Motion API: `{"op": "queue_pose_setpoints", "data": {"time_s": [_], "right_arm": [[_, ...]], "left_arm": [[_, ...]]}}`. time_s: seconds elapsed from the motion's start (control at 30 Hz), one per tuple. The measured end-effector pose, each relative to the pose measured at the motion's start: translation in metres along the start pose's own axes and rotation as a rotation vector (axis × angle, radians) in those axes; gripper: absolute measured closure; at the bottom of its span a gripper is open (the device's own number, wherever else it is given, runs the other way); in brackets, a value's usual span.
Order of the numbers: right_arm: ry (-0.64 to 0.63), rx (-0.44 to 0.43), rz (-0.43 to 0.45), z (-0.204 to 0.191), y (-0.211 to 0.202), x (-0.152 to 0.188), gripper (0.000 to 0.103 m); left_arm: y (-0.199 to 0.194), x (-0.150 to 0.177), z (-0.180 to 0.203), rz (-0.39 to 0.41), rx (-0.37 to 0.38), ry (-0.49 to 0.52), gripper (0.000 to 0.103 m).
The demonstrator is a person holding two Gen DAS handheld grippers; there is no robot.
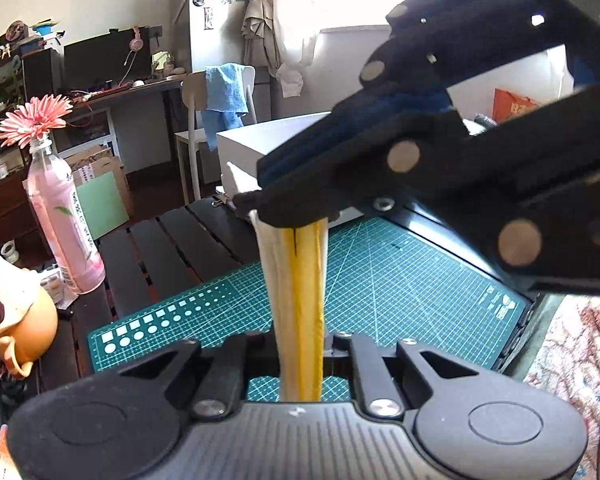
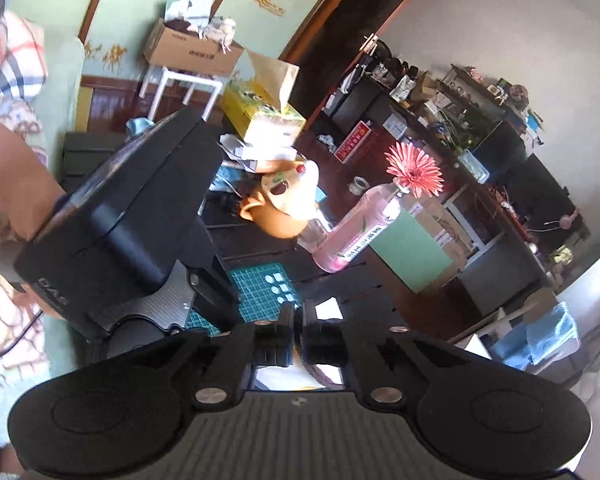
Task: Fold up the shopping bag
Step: 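Push the elastic band along the strip toward the left gripper with the right gripper, then grasp the banded bag strip with the right gripper beside the left gripper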
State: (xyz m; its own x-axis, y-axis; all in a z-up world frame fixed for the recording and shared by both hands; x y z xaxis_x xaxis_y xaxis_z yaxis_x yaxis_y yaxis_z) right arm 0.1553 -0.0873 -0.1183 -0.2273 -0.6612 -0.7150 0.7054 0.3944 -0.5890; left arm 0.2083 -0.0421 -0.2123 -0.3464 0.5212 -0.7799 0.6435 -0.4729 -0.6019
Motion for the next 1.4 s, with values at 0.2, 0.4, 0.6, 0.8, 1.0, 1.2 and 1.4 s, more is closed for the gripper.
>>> {"op": "queue_pose_setpoints", "data": {"time_s": [0.2, 0.4, 0.6, 0.8, 1.0, 1.2, 1.4], "right_arm": [[0.121, -0.095, 0.002, 0.012, 0.001, 0.0, 0.101], [0.225, -0.182, -0.026, 0.024, 0.003, 0.004, 0.101], [0.402, -0.224, 0.068, 0.047, -0.02, 0.01, 0.094], [0.447, -0.111, 0.133, 0.063, -0.048, 0.026, 0.075], [0.194, 0.005, 0.108, 0.047, -0.056, 0.042, 0.076], [-0.148, 0.023, 0.044, 0.028, -0.047, 0.045, 0.081], [-0.401, 0.028, -0.015, 0.018, -0.041, 0.047, 0.093]], "left_arm": [[-0.003, -0.001, -0.005, 0.015, 0.006, -0.022, 0.092], [-0.004, -0.001, -0.009, 0.024, 0.023, -0.042, 0.092], [-0.008, -0.002, -0.017, 0.044, 0.058, -0.087, 0.092], [-0.02, -0.003, -0.041, 0.106, 0.276, -0.189, 0.091], [-0.027, 0.001, -0.065, 0.148, 0.552, -0.273, 0.091], [-0.023, 0.001, -0.068, 0.132, 0.588, -0.278, 0.091], [-0.015, 0.002, -0.059, 0.097, 0.568, -0.258, 0.091]]}}
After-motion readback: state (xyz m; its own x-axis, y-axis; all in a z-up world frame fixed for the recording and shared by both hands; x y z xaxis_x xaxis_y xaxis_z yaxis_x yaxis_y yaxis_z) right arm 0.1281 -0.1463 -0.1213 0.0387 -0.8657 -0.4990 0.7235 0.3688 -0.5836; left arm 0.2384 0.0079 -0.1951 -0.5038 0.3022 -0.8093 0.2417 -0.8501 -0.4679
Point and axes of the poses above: each gripper's, at about its wrist camera, not at the fingertips, and y roughly the way its jaws point, z to its right, x to its underside, the point moved 1 cm from there along y, roughly the way its jaws point, and after that the axes turned 9 degrees about y, right-handed, at the moved point
